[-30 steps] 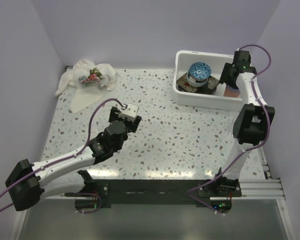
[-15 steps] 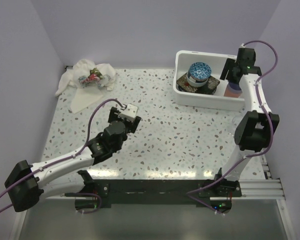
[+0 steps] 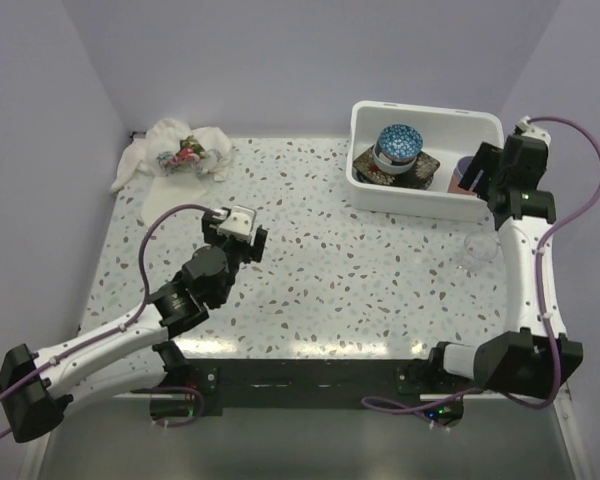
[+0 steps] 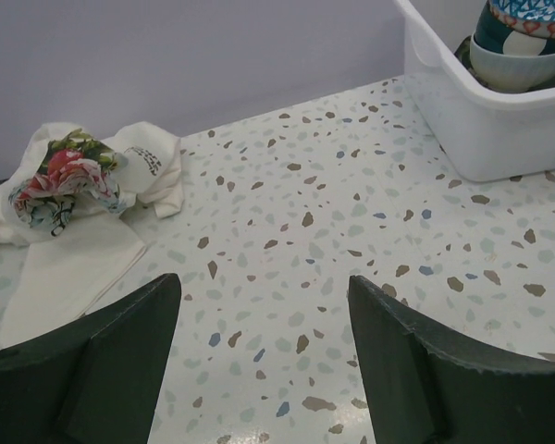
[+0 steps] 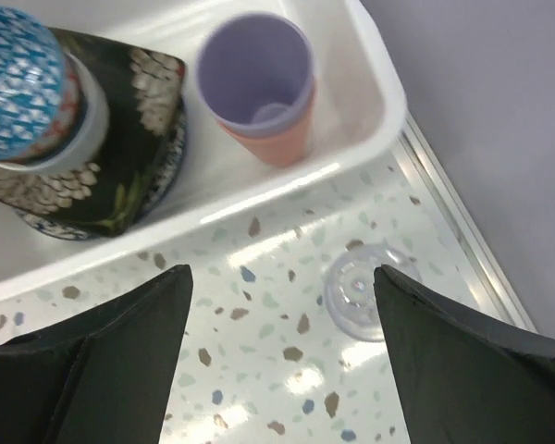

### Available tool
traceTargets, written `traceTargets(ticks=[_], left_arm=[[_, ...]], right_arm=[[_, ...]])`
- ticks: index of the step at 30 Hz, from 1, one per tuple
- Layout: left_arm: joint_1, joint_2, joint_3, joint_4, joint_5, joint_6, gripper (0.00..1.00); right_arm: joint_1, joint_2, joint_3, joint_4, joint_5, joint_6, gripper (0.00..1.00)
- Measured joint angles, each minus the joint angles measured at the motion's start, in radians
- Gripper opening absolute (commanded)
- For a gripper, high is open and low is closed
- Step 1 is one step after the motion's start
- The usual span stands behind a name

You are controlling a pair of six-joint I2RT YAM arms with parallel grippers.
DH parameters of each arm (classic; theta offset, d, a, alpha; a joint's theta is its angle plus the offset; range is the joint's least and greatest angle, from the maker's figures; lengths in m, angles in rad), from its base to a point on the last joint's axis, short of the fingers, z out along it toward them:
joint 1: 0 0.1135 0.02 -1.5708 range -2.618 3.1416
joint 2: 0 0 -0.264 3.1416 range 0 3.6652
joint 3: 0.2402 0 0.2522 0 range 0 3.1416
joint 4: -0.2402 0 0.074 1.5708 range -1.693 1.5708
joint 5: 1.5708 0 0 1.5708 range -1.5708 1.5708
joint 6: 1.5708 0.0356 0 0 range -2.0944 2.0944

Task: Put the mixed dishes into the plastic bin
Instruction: Reset both arms

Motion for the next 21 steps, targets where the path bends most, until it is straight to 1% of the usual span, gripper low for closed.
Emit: traceTargets(ticks=[5,10,13,15,17,18,20,21], left_arm=[[-0.019,-0.059,0.0,0.002,0.001,-0.001,0.78],[-0.036,-0.098,-0.006,0.008,-0.005,-0.007,0.78],[-0.039,-0.106,-0.006,0.013,-0.016,-0.007,0.78],[-0.043,-0.108,-0.008,0.018,-0.021,-0.007,0.78],[-0.045,-0.111,-0.014,0.024,-0.023,-0.007,0.78],[-0.046,-0.112,-0.018,0.025,-0.024,-0.007,0.78],[-0.048,-0.111,-0.023,0.024,-0.027,-0.007,0.78],[-0.05,-0.111,-0.023,0.024,-0.027,-0.007,0.78]], right_arm=[[-0.118,-0.061,-0.132,-0.058,0.005,0.038,0.81],[-0.253,-0.059,-0.21,-0.089,-0.048,0.087,0.78],[-0.315,-0.04,-0.259,-0.084,-0.092,0.115,0.73],[-0.353,-0.017,-0.293,-0.077,-0.129,0.132,0.66],[-0.38,0.016,-0.319,-0.065,-0.15,0.142,0.61],[-0.389,0.034,-0.324,-0.06,-0.158,0.145,0.6],[-0.397,0.069,-0.325,-0.05,-0.167,0.148,0.54],[-0.399,0.086,-0.325,-0.039,-0.173,0.149,0.53]])
